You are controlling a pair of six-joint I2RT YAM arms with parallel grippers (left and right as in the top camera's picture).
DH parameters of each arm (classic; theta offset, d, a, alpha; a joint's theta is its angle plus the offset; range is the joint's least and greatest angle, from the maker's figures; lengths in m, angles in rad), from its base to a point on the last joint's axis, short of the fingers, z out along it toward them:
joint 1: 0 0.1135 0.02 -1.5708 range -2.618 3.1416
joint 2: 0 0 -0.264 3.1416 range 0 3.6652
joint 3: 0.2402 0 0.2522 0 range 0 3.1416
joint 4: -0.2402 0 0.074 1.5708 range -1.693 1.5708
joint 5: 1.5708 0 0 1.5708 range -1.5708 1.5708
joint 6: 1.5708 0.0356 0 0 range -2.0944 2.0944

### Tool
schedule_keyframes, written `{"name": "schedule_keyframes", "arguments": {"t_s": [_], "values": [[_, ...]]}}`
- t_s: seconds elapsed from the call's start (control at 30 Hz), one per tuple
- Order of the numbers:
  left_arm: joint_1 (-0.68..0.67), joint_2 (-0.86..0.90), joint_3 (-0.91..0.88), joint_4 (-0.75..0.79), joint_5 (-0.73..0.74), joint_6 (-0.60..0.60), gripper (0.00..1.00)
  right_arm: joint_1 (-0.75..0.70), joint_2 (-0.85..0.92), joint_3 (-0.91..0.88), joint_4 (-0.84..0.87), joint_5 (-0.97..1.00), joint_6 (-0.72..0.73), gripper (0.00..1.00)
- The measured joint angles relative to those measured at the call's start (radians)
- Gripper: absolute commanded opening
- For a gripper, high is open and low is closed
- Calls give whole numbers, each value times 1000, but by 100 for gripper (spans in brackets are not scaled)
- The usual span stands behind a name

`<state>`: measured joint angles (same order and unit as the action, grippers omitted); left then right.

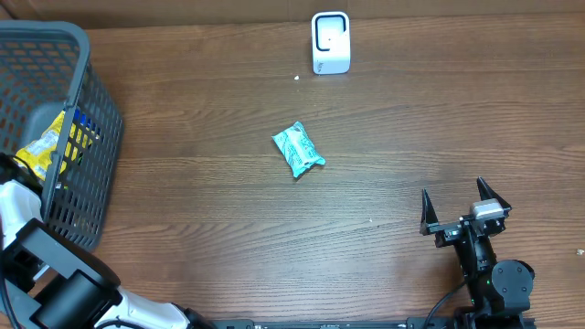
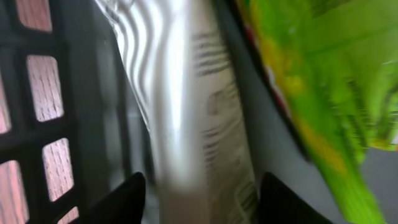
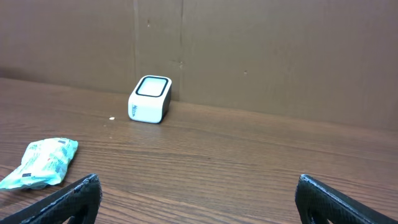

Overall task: Scan the item barcode
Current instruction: 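Return the left gripper into the basket toward the white tube, then grasp the white tube with gold cap using the left gripper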

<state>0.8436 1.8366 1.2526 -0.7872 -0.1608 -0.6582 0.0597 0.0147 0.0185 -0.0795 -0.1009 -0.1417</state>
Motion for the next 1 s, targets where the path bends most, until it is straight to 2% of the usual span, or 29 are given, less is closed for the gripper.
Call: {"name": "schedule_keyframes", "arguments": {"t_s": [0.1,0.2,0.37,0.6,0.73,0.9,0.97,1.0], "values": [[0,7,-11,14,0,3,55,0,0,0,0,0,0,100],[1,20,-13,35,-1,3,47,0,0,0,0,0,0,100],[1,41,-10,45,-3,-1,4,0,0,0,0,0,0,100],[6,50,12,14,-11,4,4,0,0,0,0,0,0,100],[4,87,89,-95,-3,28,4,0,0,0,0,0,0,100],[3,135,277,-311,45,93,4,0,0,0,0,0,0,100],[3,141,383,-390,63,119,4,0,0,0,0,0,0,100],[2,143,493,-451,82,146,4,0,0,0,0,0,0,100]]}}
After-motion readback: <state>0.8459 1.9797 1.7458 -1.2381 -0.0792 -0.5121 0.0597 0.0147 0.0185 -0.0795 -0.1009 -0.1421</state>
